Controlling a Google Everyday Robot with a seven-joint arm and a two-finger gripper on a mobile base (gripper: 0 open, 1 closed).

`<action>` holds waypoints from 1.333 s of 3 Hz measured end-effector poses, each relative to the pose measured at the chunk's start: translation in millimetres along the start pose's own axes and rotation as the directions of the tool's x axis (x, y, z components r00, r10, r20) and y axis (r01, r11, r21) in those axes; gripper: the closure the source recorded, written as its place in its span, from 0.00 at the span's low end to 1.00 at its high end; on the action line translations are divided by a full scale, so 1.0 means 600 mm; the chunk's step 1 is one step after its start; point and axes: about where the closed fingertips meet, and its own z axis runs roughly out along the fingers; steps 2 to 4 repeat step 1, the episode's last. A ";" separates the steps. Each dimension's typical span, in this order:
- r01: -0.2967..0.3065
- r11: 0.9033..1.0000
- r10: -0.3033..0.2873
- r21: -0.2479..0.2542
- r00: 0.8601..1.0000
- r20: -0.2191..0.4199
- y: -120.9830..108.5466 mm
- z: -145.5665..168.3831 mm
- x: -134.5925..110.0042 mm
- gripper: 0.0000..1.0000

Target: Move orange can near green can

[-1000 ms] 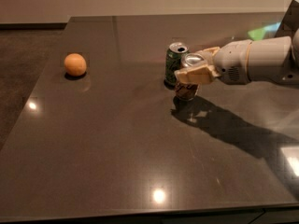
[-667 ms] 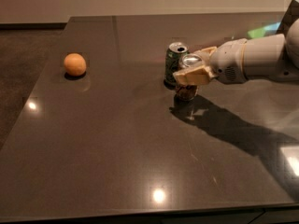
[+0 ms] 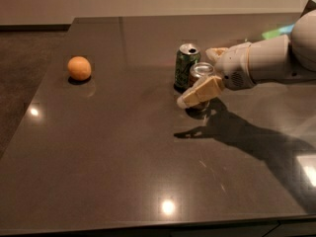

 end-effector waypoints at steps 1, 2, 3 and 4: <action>0.001 1.000 -0.001 -0.001 1.000 -0.001 0.000 0.000 0.000 0.00; 0.001 1.000 -0.001 -0.001 1.000 -0.001 0.000 0.000 0.000 0.00; 0.001 1.000 -0.001 -0.001 1.000 -0.001 0.000 0.000 0.000 0.00; 0.001 1.000 -0.001 -0.001 1.000 -0.001 0.000 0.000 0.000 0.00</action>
Offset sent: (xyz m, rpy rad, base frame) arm 0.0000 0.0000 0.0000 0.0000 0.0000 0.0000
